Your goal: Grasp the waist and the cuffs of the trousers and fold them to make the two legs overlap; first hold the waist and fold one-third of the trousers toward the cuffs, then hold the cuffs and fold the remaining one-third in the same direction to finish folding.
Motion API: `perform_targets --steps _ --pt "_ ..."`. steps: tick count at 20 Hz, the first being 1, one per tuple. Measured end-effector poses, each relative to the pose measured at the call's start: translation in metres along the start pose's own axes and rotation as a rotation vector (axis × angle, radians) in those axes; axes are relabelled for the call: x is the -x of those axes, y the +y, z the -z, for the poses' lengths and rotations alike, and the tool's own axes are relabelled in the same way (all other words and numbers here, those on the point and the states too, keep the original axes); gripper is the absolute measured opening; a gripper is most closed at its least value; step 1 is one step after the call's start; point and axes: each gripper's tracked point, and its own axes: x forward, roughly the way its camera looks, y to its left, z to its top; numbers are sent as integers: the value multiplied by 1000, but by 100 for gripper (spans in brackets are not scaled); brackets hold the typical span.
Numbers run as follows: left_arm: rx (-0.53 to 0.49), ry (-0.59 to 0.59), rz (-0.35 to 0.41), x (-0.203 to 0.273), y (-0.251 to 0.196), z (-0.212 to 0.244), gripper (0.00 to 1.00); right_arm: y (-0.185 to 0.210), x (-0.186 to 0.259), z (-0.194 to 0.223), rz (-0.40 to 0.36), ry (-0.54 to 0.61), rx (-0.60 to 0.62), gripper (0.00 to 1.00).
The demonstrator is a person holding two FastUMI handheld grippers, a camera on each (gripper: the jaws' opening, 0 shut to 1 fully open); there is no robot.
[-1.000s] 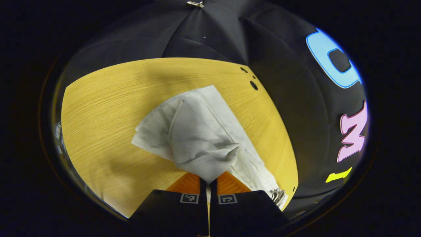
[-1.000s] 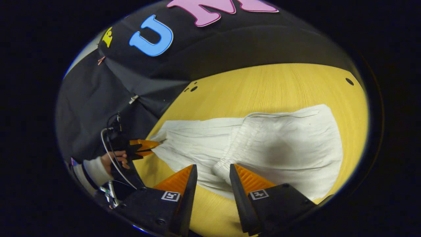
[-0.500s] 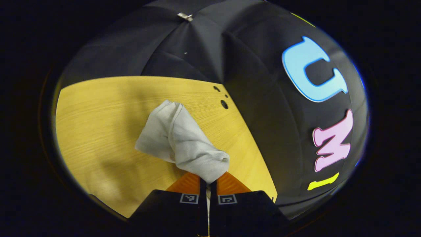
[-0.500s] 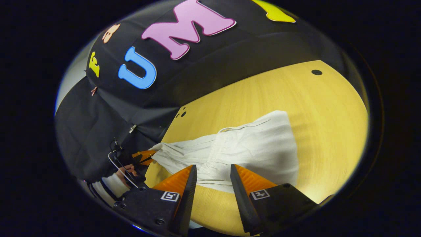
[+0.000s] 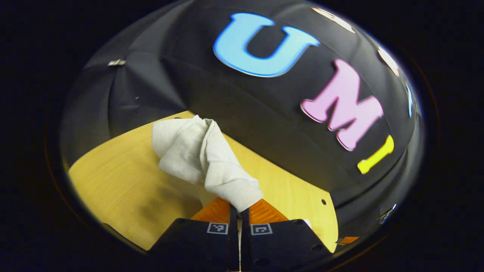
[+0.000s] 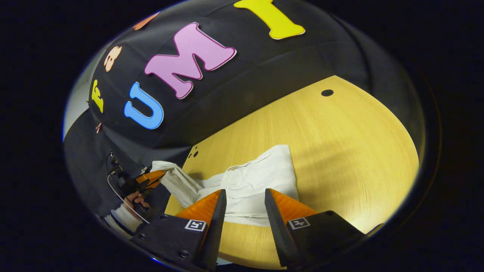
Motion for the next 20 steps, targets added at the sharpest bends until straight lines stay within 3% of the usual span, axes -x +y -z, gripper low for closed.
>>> perform_targets --steps 6,12,13,14,17,19,20 --pt "-241 115 75 -19 -71 71 7 -48 26 -9 78 -47 -64 63" --pt "-576 244 132 -34 -117 157 7 -84 52 -25 133 -98 -103 63" --pt "-624 263 136 -35 -121 170 2 -88 56 -27 138 -103 -109 63" --pt "-673 275 136 -36 -123 180 7 -93 59 -28 144 -109 -111 63" --pt "-808 314 149 -35 -122 210 9 -100 64 -30 157 -118 -119 63" --pt "-846 344 178 -30 -126 227 13 -101 64 -31 158 -118 -124 63" --pt "-852 354 194 -26 -128 233 27 -102 65 -31 157 -118 -126 63"
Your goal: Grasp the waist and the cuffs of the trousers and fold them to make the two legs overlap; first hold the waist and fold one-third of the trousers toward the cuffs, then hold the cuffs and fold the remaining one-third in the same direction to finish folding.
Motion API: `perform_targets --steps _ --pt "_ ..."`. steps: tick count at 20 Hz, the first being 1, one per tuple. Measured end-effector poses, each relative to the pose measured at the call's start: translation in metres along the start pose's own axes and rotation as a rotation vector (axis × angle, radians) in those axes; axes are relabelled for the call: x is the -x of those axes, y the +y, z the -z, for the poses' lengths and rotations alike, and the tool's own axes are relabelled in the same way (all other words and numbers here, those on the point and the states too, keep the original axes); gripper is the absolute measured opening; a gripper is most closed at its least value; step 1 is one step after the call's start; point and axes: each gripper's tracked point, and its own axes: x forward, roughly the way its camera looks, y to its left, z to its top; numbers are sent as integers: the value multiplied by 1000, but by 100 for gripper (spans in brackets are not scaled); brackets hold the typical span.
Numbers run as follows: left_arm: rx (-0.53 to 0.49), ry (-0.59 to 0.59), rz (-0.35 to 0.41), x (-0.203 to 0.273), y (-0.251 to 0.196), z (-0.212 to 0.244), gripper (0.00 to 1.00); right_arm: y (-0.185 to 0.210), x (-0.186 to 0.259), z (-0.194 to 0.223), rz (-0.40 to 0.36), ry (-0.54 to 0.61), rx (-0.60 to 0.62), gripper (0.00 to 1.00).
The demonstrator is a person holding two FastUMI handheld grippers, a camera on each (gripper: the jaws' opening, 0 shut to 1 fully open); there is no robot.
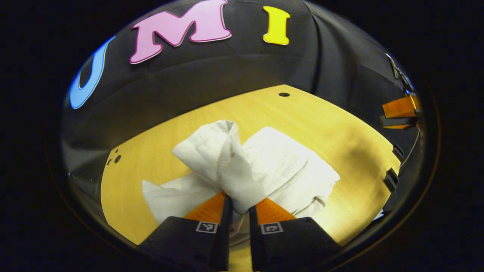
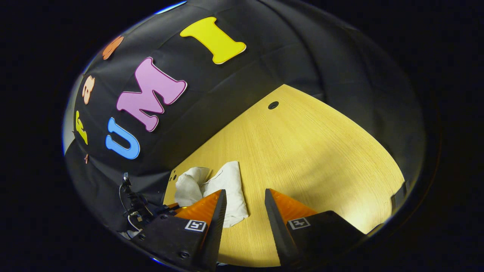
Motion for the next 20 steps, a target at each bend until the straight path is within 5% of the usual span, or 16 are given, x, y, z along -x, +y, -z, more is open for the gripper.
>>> perform_targets --steps 2,3,5,13,20 --pt "10 -10 26 6 -7 -1 47 0 0 1 -4 -2 -2 63" --pt "33 -20 42 11 -12 -2 67 3 0 1 -7 -2 -3 63" --pt "99 -43 78 23 -18 -9 76 11 -3 2 -19 0 -5 63" --pt "298 -126 76 94 31 -23 80 68 -16 29 -90 41 40 63" --pt "435 -170 -1 145 99 -7 81 115 -18 42 -137 35 66 63"
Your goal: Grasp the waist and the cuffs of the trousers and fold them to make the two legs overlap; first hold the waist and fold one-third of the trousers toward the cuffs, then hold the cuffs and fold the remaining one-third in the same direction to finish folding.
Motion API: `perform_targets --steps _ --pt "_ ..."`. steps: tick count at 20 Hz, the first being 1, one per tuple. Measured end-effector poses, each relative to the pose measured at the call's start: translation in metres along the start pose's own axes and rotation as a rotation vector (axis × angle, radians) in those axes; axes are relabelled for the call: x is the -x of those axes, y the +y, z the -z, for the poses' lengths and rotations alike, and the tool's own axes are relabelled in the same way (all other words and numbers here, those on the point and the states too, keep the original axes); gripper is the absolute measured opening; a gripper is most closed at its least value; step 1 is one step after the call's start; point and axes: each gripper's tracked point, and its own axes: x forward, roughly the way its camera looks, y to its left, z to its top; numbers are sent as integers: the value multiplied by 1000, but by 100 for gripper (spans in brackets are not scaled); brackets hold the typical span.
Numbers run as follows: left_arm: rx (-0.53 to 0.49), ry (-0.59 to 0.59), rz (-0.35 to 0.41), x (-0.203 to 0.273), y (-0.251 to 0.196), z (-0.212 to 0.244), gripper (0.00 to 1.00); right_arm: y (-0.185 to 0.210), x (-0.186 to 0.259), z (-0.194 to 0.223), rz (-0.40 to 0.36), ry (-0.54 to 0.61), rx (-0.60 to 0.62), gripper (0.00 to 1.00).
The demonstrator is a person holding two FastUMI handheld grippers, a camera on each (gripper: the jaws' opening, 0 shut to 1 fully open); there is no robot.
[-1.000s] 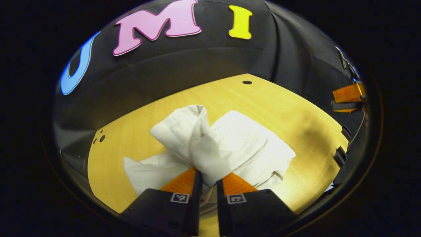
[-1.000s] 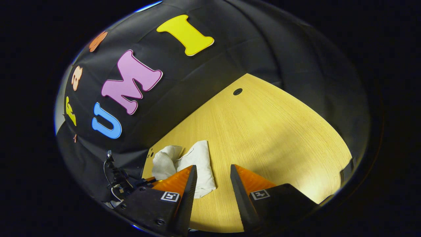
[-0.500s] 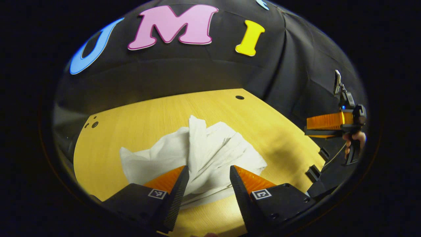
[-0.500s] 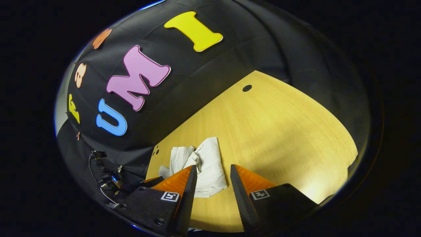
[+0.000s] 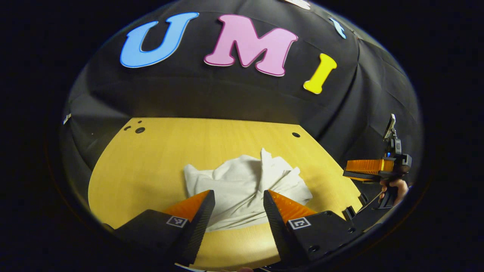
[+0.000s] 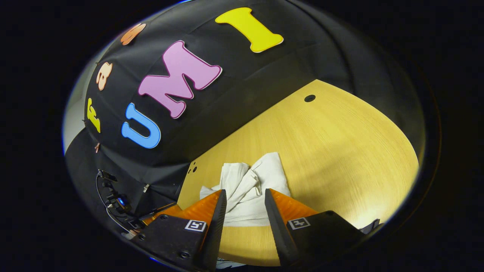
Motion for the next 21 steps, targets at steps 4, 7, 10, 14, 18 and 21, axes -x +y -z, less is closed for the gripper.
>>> perform_targets --steps 4,7,10,14,18,21 --pt "70 -25 -26 22 25 -6 81 18 -2 8 -22 -5 8 63" --pt "109 -35 -41 37 41 -3 81 22 -2 15 -19 -1 20 63" --pt "149 -45 -52 48 54 -2 81 27 -3 22 -24 4 20 64" --pt "170 -48 -70 51 66 3 81 34 -4 25 -27 8 32 63" --pt "179 -46 -69 53 71 5 81 36 -3 26 -23 5 33 63" --pt "174 -37 -62 51 69 8 81 37 -3 27 -23 2 33 63"
